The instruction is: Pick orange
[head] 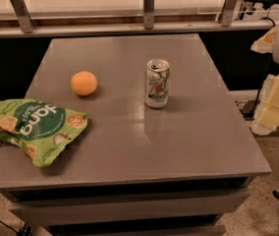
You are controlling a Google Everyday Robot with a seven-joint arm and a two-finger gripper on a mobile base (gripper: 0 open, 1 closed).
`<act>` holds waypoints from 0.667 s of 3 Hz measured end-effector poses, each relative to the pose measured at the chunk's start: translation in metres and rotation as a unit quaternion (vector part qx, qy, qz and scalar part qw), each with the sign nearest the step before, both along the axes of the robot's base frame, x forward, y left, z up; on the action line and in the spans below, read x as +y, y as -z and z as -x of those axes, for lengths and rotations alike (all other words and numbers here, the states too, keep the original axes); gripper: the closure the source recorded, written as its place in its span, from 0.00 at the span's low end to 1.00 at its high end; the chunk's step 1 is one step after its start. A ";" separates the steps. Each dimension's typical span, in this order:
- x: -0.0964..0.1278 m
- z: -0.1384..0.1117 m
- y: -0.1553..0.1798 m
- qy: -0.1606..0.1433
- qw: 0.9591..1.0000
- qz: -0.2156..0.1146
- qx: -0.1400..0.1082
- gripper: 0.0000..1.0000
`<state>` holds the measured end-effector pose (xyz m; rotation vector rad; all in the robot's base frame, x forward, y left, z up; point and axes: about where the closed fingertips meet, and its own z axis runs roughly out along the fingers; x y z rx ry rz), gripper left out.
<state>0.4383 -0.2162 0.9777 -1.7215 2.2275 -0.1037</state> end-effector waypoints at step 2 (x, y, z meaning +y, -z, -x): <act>0.003 -0.005 -0.003 -0.008 1.000 0.004 -0.005 0.00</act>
Offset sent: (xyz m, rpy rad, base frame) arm 0.0108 0.0057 0.0022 -0.0204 0.0000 0.0388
